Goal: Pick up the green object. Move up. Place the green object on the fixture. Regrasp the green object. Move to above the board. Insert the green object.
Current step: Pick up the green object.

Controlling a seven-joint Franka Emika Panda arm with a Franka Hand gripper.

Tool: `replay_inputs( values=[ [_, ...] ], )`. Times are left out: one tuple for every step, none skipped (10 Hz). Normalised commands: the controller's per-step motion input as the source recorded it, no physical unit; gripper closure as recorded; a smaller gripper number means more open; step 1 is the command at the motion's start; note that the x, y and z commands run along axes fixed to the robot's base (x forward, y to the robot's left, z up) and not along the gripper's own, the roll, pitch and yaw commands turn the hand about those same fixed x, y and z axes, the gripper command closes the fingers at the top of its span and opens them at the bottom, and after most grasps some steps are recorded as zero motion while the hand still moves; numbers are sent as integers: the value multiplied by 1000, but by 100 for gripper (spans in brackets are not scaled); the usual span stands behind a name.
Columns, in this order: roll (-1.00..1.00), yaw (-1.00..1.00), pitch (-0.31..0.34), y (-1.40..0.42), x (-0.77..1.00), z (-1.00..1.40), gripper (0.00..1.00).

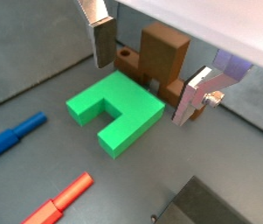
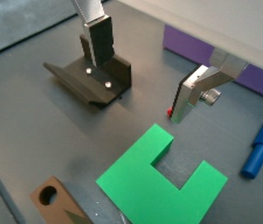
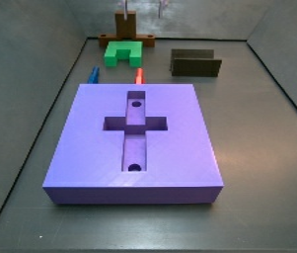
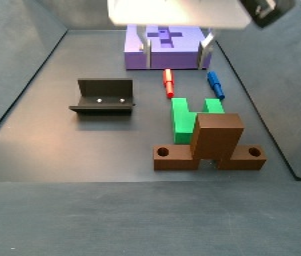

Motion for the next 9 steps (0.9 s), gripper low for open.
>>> replay_inputs(
  values=[
    [-109,49,-356,0,0,-509,0],
    [-80,20,-300,0,0,-634,0],
    [-69,0,-231,-9,0,-740,0],
    [-67,0,-197,-71,0,-677,0],
    [-26,0,-180,-114,0,-560,0],
    [-26,0,-160,-54,0,-480,0],
    [-31,0,-154,-37,0,-469,0],
    [-37,0,-147,0,0,-400,0],
    [-47,0,-93,0,0,-243,0]
  ],
)
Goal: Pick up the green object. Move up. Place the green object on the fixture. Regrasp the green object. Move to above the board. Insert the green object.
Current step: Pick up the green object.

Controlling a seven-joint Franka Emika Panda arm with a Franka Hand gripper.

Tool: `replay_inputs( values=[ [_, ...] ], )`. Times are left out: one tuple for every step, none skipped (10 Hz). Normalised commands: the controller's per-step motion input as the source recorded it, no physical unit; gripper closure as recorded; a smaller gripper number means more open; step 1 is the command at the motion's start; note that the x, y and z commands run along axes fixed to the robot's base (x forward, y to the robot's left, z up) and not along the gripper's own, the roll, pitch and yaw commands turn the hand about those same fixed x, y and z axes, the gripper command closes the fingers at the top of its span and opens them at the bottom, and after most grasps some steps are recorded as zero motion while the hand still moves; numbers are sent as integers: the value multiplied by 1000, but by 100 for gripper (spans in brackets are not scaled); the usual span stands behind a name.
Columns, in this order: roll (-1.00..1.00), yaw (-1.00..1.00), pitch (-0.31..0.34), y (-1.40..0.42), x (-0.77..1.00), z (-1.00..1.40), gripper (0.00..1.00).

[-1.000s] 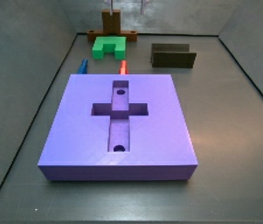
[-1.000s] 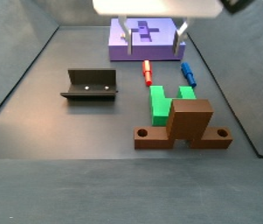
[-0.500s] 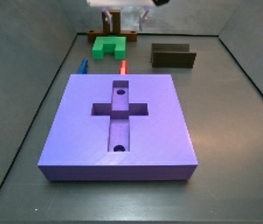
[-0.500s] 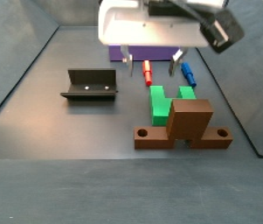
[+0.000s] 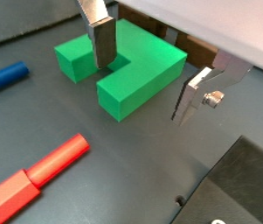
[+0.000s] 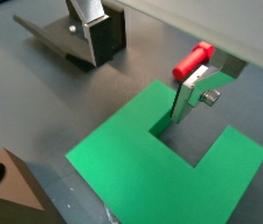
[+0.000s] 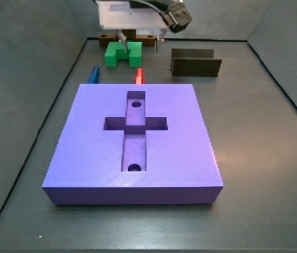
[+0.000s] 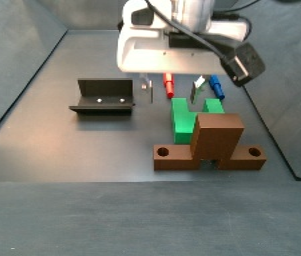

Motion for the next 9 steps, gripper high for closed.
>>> replay_inputs(
  values=[
    [-36,0,-27,0,0,-80,0],
    [-56,0,-33,0,0,-34,0],
    [-14,0,-59,-131,0,-134,0],
    [-13,0,-94,-71,0,-246,0],
    [0,0,-79,0,0,-214,0],
    [0,0,-54,0,-26,-171,0],
    [0,0,-61,0,-40,-186,0],
    [0,0,-83,0,-29,-234,0],
    [0,0,-84,0,-31,-234,0]
  ],
)
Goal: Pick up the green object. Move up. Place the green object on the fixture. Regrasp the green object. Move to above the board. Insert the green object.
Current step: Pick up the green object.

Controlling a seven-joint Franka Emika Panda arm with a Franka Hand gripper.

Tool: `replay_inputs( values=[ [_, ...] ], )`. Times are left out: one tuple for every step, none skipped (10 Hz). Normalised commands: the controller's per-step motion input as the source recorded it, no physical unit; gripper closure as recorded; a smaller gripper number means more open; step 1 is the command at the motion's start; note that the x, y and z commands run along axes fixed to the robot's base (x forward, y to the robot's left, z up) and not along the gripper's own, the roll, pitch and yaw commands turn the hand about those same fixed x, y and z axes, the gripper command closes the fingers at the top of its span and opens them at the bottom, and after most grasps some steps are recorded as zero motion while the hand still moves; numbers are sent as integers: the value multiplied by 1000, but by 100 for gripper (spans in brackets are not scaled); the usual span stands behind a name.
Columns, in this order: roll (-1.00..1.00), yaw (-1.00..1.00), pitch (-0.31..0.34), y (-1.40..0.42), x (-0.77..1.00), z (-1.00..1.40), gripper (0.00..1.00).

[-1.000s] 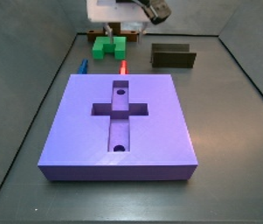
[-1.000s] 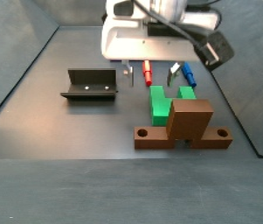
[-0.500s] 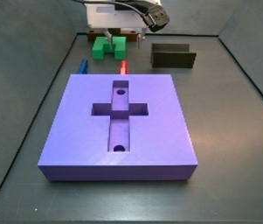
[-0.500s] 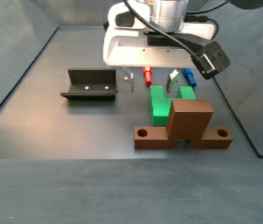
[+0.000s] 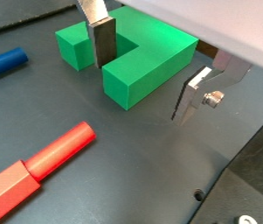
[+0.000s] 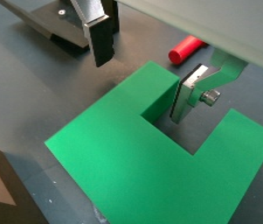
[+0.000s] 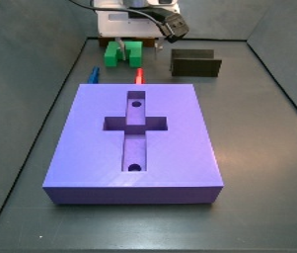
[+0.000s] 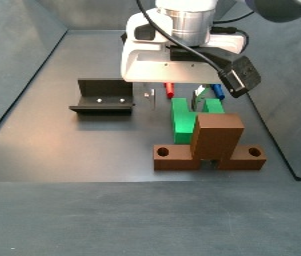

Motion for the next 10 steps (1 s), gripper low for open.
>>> replay_inputs(
  values=[
    [0,0,-69,0,-26,-189,0],
    [0,0,-59,0,-20,-154,0],
    [0,0,0,0,0,0,0],
    [0,0,0,0,0,0,100],
    [0,0,0,0,0,0,100],
    [0,0,0,0,0,0,100],
    [0,0,0,0,0,0,100],
    [0,0,0,0,0,0,100],
    [0,0,0,0,0,0,100],
    [0,0,0,0,0,0,100]
  ],
)
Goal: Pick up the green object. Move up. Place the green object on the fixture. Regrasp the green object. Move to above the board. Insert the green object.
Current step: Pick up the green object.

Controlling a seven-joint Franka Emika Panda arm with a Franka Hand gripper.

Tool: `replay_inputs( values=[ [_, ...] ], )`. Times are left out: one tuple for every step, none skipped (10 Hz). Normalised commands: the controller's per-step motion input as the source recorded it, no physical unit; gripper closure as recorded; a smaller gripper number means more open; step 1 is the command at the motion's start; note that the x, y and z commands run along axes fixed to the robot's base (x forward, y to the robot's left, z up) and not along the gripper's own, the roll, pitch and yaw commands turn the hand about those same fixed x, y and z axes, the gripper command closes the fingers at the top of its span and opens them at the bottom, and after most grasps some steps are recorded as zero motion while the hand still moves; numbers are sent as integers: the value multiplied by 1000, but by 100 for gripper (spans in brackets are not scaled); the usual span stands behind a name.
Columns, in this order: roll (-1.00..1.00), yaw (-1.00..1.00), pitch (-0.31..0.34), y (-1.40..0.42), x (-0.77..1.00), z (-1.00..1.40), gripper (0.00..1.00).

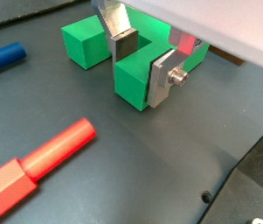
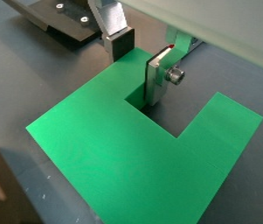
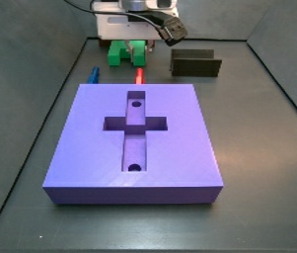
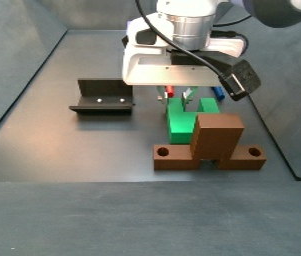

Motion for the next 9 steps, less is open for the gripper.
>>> replay_inputs(
  values=[
    [0,0,0,0,0,0,100],
    [0,0,0,0,0,0,100],
    [0,0,0,0,0,0,100],
    [0,0,0,0,0,0,100],
    [0,0,0,0,0,0,100],
    [0,0,0,0,0,0,100],
    [0,0,0,0,0,0,100],
    [0,0,0,0,0,0,100],
    [0,0,0,0,0,0,100]
  ],
)
